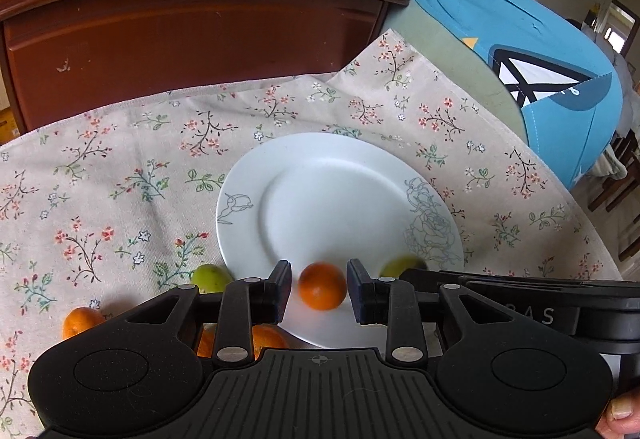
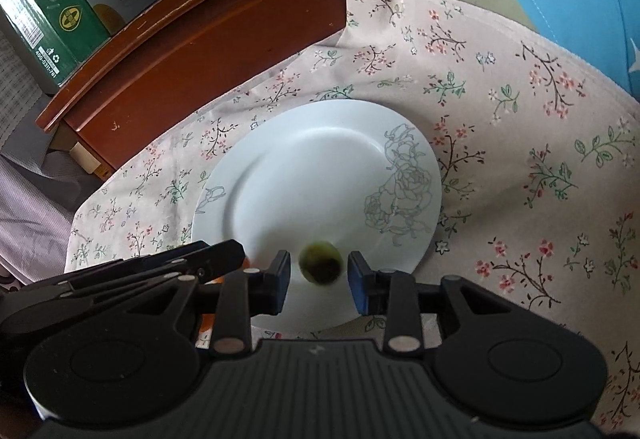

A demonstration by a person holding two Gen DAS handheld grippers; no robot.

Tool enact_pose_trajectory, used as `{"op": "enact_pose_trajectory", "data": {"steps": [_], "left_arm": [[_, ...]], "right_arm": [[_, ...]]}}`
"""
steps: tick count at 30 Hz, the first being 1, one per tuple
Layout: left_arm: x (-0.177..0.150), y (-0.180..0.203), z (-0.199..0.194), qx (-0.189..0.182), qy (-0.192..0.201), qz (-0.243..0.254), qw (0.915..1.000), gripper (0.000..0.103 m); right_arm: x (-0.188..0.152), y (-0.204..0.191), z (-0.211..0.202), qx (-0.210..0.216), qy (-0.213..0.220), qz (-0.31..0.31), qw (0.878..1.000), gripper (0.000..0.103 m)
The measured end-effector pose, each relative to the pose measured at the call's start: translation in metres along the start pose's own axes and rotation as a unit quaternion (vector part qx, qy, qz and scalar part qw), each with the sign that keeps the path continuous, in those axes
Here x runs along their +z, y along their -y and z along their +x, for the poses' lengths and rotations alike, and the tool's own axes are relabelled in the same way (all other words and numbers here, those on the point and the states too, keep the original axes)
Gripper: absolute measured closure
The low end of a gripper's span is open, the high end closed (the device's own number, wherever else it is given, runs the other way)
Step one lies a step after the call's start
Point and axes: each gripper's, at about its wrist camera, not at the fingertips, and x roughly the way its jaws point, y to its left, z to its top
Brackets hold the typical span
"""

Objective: Organize fruits
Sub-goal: 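Open both tools to release the tangerine and green plum onto the plate, then move both tools back from the plate toward the fruit cluster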

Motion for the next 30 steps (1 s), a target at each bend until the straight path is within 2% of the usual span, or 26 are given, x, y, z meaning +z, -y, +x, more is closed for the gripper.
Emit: {"op": "enact_pose_trajectory", "data": {"steps": [2,5,7,8,19,30], "left_arm": [[0.001,-0.001,-0.004,0.005,0.005,-0.001,1.0,0.068],[0.003,-0.003,-0.014,0.019,0.02,-0.001,0.9996,0.055],[0.005,-0.006,-0.022,0.025,0.031,-0.009,0.9992,0.036],[0.006,-0.008,-0.027,0.027,0.036,-0.012,0.9989,0.034],[0.005,-0.034,-0.064,0.076,0.024,-0.026,0.9965,0.025],[-0.01,-0.069,-0.095,0.114,0.006,-0.052,0.9921,0.025]], "right_arm": [[0.001,0.0,-0.003,0.004,0.006,0.003,1.0,0.07],[0.003,0.0,-0.007,0.013,0.016,0.006,1.0,0.07],[0.003,0.0,-0.008,0.018,0.016,0.007,1.0,0.07],[0.003,-0.001,-0.007,0.022,0.013,0.006,1.0,0.07],[-0.007,-0.02,-0.012,0.065,0.002,-0.037,0.997,0.069],[-0.031,-0.048,-0.015,0.094,-0.025,-0.106,0.99,0.068]]}}
